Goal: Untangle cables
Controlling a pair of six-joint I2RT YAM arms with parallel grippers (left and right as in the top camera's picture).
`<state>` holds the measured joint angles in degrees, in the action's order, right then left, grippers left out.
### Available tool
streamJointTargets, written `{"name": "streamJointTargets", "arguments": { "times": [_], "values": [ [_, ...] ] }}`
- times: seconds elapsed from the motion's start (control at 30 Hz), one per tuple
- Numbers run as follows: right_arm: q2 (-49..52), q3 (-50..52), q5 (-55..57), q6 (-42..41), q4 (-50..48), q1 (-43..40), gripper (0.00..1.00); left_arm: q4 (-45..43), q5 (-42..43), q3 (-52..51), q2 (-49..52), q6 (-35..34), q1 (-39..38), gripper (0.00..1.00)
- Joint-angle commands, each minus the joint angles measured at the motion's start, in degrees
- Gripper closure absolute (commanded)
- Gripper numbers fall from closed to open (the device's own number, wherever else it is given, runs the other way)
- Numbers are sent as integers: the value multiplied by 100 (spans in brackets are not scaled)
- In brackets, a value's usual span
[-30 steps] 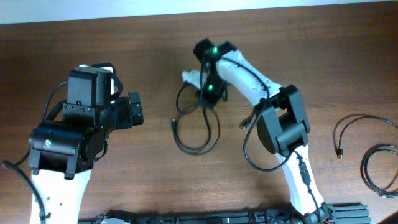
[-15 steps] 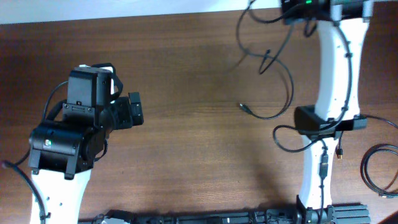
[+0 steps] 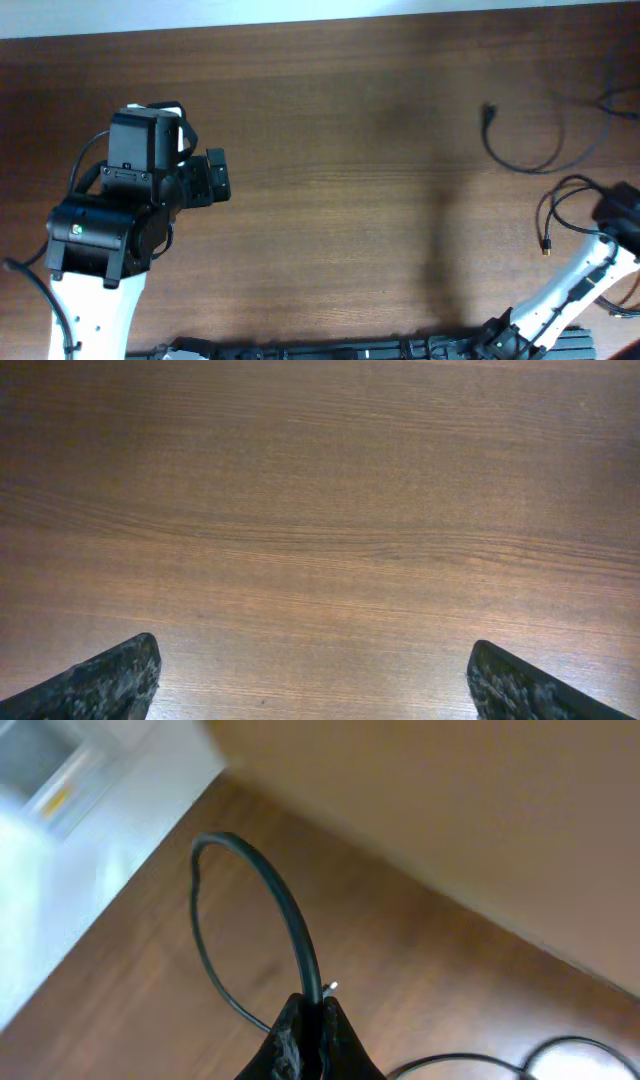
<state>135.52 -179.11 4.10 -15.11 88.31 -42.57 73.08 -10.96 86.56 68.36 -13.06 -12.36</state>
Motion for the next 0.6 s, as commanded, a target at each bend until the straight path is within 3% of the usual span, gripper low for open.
{"name": "streamJointTargets", "arguments": {
  "times": [0.0, 0.13, 0.47, 0.5, 0.57],
  "values": [
    [-481, -98, 42, -212, -52, -557, 96, -7, -44, 37, -46, 50, 15, 1],
    [-531, -96, 44, -168, -39, -1106, 96, -7, -44, 37, -46, 50, 15, 1],
    [-485, 107, 50, -168, 9, -1150, 96, -7, -44, 37, -46, 50, 15, 1],
    [-485, 142, 50, -168, 37, -1150, 89, -7, -44, 37, -46, 50, 15, 1],
    [-485, 157, 52, -168, 87, -1152, 62, -7, -44, 37, -46, 50, 15, 1]
  ]
}}
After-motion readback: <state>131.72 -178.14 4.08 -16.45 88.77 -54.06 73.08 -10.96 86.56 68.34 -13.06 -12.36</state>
